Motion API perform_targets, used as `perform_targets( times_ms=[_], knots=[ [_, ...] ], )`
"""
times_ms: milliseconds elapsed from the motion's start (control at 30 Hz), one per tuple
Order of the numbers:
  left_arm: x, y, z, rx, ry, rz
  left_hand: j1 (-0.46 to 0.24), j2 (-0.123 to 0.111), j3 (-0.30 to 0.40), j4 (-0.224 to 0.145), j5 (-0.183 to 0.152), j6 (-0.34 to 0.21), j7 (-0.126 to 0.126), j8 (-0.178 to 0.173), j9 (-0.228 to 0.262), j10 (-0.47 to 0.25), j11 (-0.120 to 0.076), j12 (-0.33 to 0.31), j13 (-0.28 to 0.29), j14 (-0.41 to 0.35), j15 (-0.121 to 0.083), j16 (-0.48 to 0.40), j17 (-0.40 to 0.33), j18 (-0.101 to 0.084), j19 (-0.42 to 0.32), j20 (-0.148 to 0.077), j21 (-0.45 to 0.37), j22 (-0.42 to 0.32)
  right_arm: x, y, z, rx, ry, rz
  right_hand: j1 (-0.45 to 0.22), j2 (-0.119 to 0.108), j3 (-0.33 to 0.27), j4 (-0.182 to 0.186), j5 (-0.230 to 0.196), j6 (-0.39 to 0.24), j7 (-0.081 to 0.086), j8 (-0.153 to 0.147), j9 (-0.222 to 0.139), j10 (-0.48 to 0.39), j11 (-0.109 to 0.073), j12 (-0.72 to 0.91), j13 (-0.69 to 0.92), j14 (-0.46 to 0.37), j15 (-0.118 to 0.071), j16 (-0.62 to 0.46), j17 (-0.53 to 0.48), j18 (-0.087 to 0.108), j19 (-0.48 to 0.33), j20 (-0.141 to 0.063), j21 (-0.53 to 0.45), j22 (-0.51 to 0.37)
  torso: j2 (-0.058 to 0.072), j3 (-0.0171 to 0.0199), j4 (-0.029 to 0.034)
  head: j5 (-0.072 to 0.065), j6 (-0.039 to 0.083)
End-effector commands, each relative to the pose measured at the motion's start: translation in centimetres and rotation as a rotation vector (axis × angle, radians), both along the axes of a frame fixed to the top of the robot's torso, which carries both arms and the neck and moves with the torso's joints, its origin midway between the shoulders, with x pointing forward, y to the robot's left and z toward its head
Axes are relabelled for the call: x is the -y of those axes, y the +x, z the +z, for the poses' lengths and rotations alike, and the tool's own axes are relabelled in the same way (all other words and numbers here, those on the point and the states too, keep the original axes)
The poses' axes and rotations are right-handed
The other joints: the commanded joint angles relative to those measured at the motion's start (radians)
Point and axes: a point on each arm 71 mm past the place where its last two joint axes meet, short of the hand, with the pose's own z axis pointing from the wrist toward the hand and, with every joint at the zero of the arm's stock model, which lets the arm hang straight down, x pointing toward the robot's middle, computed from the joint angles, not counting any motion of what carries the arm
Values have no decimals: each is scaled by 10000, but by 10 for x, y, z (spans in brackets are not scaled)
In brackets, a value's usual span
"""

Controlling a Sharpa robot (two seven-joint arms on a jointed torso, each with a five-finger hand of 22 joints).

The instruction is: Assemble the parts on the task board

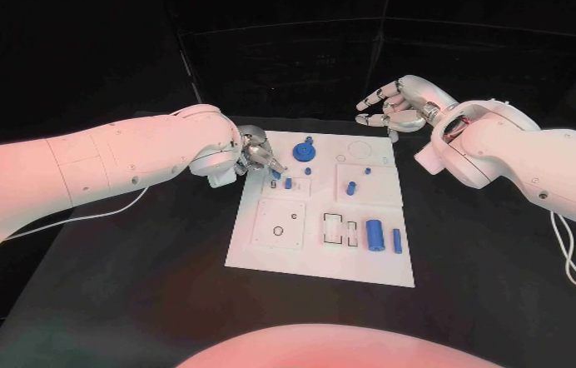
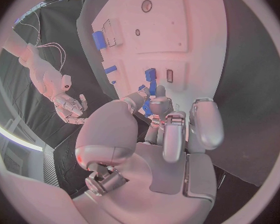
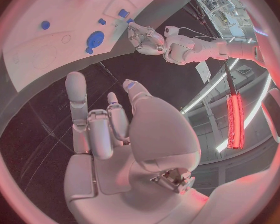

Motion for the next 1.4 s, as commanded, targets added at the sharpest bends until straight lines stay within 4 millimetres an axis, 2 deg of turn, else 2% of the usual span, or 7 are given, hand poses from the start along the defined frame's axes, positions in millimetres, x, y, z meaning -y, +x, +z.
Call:
perform_targets(
  times_ms=[33, 167, 300, 533, 733, 1067, 1400],
  knots=[
    [-2, 0, 2, 627, 179, 119, -48, 40, 1549, -1429, 41, -18, -67, 53, 17, 298, -227, 65, 34, 1040, -36, 31, 2634, 12, 75, 12, 66, 24, 1, 0, 1, 48, -10, 22, 118, -6, 59, -11, 60, -65, 16, 53, -12, -27, -30, -20, -8, 603, -45, -56, 522, 120, 2, -28, -30, -12, -3, 9, -19, 28, -15],
    [-4, -3, 0, 806, 698, -103, -53, 36, 1562, -1426, 43, -17, -69, 59, 18, 288, -228, 46, 3, 1040, -37, 31, 2634, 10, 78, 11, 70, 30, 1, 0, 1, 46, -11, 19, 118, -6, 59, -11, 60, -65, 16, 53, -12, -27, -30, -20, -8, 603, -45, -56, 522, 120, 2, -28, -30, -12, 1, 14, -39, 38, -26],
    [-6, -5, -4, 962, 976, -160, -64, 21, 1598, -1426, 45, -16, -72, 77, 19, 296, -232, 48, 2, 1040, -40, 31, 2634, 8, 85, 8, 78, 42, 1, 1, 1, 47, -13, 12, 115, -2, 66, -2, 64, -61, 17, 57, -12, -24, -29, -17, -5, 604, -45, -55, 525, 119, 5, -28, -28, -7, 8, 6, -18, 23, -30],
    [-3, -8, -10, 1003, 1067, -257, -84, -10, 1680, -1427, 48, -18, -78, 115, 24, 314, -240, 58, 8, 1040, -47, 31, 2634, 9, 89, 1, 78, 41, 1, 0, 1, 44, -12, 23, 115, -2, 66, -2, 64, -61, 17, 57, -12, -24, -29, -17, -5, 604, -45, -55, 525, 119, 5, -28, -28, -7, 4, 4, -35, 37, -57],
    [-2, -11, -16, 997, 1133, -324, -103, -31, 1736, -1422, 49, -19, -82, 144, 29, 327, -244, 64, 9, 1040, -52, 31, 2634, 6, 97, -4, 88, 55, 2, 0, 0, 37, -15, 23, 115, -2, 66, -2, 64, -61, 17, 57, -12, -24, -29, -17, -5, 604, -45, -55, 525, 119, 5, -28, -28, -7, 4, 11, -19, 31, -85],
    [-2, -12, -22, 920, 1161, -314, -152, -87, 1859, -1407, 73, -27, -93, 218, 44, 352, -255, 76, 8, 1040, -62, 31, 2634, 2, 111, -15, 101, 76, 2, 0, 0, 33, -15, 39, 119, 3, 77, 4, 71, -58, 17, 61, -11, -26, -29, -18, -8, 605, -44, -54, 529, 120, 4, -28, -32, -12, 6, 9, -47, 55, -99],
    [-3, -13, -24, 752, 1261, -345, -162, -97, 1886, -1404, 78, -30, -95, 234, 47, 351, -257, 70, -4, 1040, -64, 31, 2634, 3, 111, -17, 101, 75, 2, 0, 0, 27, -19, 35, 119, 3, 77, 4, 71, -58, 17, 61, -11, -26, -29, -18, -8, 605, -44, -54, 529, 120, 4, -28, -32, -12, 4, 11, -21, 49, -132]
  ],
)
